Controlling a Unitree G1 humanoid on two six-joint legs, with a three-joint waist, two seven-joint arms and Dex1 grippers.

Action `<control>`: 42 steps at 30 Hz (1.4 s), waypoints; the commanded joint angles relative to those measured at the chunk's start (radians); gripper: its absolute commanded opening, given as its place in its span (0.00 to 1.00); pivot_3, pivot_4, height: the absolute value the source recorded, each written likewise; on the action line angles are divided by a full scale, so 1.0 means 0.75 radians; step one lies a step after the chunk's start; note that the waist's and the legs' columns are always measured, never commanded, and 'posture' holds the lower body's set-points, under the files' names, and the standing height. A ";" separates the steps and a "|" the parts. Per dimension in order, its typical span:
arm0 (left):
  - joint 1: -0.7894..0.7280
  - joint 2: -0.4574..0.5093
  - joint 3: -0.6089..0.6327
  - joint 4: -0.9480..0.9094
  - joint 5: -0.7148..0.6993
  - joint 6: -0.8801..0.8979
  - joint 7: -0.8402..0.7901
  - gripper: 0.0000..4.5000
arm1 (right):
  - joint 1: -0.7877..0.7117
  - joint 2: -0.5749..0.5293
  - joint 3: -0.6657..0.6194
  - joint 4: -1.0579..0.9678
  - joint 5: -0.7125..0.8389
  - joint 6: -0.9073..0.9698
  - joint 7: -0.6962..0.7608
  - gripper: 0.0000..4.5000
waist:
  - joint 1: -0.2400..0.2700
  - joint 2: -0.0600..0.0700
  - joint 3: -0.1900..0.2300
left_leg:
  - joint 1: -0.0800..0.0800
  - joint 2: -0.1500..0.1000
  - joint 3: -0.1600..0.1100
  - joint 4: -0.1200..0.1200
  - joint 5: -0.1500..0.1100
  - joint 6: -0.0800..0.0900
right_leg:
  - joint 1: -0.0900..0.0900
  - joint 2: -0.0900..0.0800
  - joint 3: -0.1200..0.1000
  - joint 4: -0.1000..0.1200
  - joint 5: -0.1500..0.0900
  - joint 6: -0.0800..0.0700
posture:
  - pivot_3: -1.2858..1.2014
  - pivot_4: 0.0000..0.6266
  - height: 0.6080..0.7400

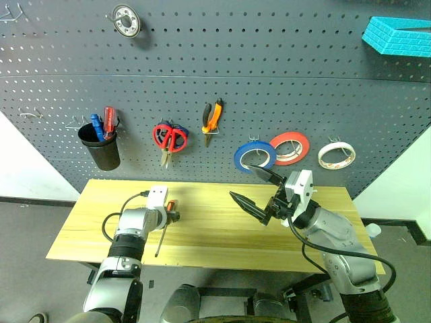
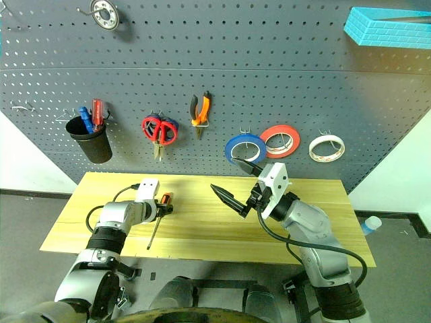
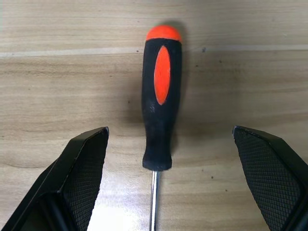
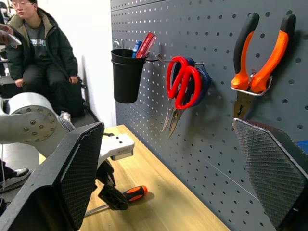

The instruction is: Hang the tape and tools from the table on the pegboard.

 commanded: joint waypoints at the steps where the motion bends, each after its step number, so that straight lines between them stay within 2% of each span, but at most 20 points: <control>1: -0.059 -0.002 0.003 0.033 0.005 -0.032 0.021 0.96 | 0.001 -0.004 -0.008 -0.059 0.005 -0.014 -0.008 1.00 | -0.001 0.000 0.000 | 0.000 0.000 0.000 0.000 0.000 0.000 | 0.000 0.000 0.000 0.000 0.000 0.000 | 0.64 0.00 1.00; 17: -0.050 -0.009 -0.009 0.030 -0.001 0.088 0.045 0.96 | 0.036 -0.022 -0.020 -0.086 -0.002 -0.007 -0.027 1.00 | -0.028 0.000 0.000 | 0.000 0.000 0.000 0.000 0.000 0.000 | 0.000 0.000 0.000 0.000 0.000 0.000 | 0.64 0.00 1.00; 20: -0.047 -0.013 -0.004 0.043 0.000 0.084 0.054 0.83 | 0.035 -0.024 -0.021 -0.089 -0.002 -0.001 -0.029 1.00 | -0.028 0.000 0.000 | 0.000 0.000 0.000 0.000 0.000 0.000 | 0.000 0.000 0.000 -0.001 0.000 0.000 | 0.64 0.00 1.00; 30: -0.032 -0.022 -0.002 0.033 -0.007 0.092 0.070 0.10 | 0.031 -0.035 -0.030 -0.076 0.005 -0.001 -0.017 1.00 | -0.026 0.000 0.000 | 0.000 0.000 0.000 0.000 0.000 0.000 | 0.000 0.000 0.000 -0.001 0.000 0.000 | 0.64 0.00 1.00; 37: -0.019 -0.032 -0.021 0.003 -0.002 0.090 0.068 0.08 | 0.036 -0.034 -0.026 -0.057 -0.002 -0.017 -0.006 1.00 | -0.027 0.000 0.000 | 0.000 0.000 0.000 0.000 0.000 0.000 | 0.000 0.000 0.000 -0.001 0.000 0.000 | 0.64 0.00 1.00; 42: 0.043 0.003 -0.143 -0.128 0.083 -0.021 0.068 0.08 | 0.036 -0.030 -0.021 -0.053 -0.009 -0.021 -0.003 1.00 | -0.027 0.000 0.000 | 0.000 0.000 0.000 0.000 0.000 0.000 | 0.000 0.000 0.000 -0.001 0.000 0.000 | 0.64 0.00 1.00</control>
